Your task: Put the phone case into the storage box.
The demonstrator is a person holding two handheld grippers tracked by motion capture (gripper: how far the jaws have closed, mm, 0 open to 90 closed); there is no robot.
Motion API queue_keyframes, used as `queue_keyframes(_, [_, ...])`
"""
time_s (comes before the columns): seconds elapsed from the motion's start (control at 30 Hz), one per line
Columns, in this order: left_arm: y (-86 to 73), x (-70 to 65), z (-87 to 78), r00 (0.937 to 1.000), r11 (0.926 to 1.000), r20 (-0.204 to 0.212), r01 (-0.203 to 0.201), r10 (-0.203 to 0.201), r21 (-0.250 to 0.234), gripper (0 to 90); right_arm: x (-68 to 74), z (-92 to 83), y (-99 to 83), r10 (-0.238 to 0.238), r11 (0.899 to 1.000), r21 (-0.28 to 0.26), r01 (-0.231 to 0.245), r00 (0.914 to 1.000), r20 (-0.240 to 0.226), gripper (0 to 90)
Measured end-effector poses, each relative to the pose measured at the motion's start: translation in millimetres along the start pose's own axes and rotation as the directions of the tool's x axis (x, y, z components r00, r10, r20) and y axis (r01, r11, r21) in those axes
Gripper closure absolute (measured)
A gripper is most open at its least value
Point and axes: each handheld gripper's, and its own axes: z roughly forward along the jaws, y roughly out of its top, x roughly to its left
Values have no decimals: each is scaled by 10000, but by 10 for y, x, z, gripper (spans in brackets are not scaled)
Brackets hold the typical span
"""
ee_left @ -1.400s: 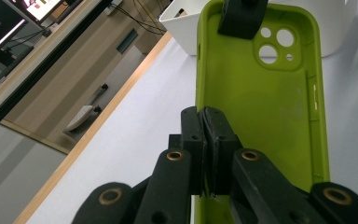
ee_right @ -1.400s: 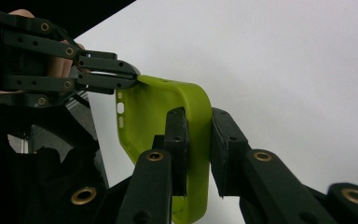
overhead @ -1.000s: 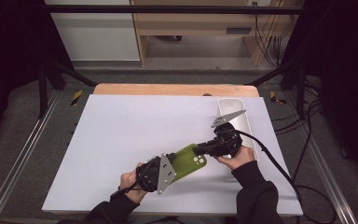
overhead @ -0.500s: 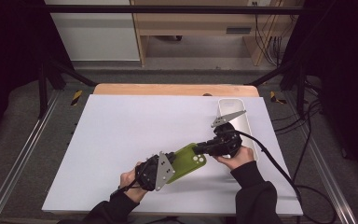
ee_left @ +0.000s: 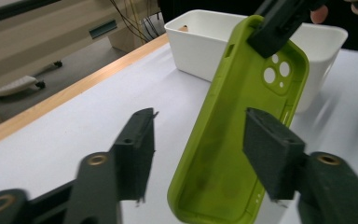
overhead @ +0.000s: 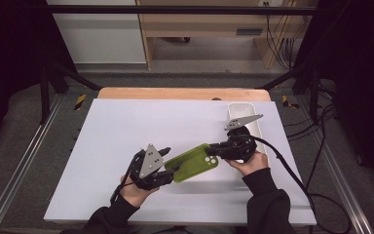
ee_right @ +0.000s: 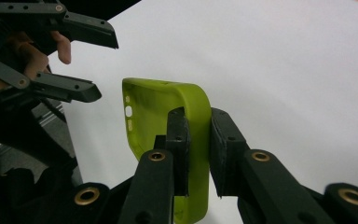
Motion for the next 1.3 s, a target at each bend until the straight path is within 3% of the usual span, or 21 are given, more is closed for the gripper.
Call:
queue_keyframes(0.13, [-35, 87, -44, 9987, 9975, -107, 494, -500, -498, 325, 4, -50, 5, -112, 9997, -192, 117, 9997, 214, 792])
queue_keyframes(0.5, [-124, 324, -126, 9876, 9834, -92, 1549, -1565, -940, 147, 21, -156, 13, -365, 9976, -558, 404, 9970, 685, 792])
queue_keyframes(0.87, [-273, 517, -188, 9760, 9706, -170, 2142, -2173, -1099, 71, 35, -286, 19, -640, 9937, -846, 737, 9917, 1116, 792])
queue_keyframes(1.1, [-350, 603, -213, 9725, 9684, -351, 2253, -2302, -1069, 44, 46, -399, 34, -722, 9908, -1034, 876, 9869, 1440, 792])
queue_keyframes(1.3, [-429, 692, -257, 9672, 9598, -384, 2435, -2509, -1397, 37, 71, -523, 86, -928, 9865, -1164, 1151, 9790, 1814, 792])
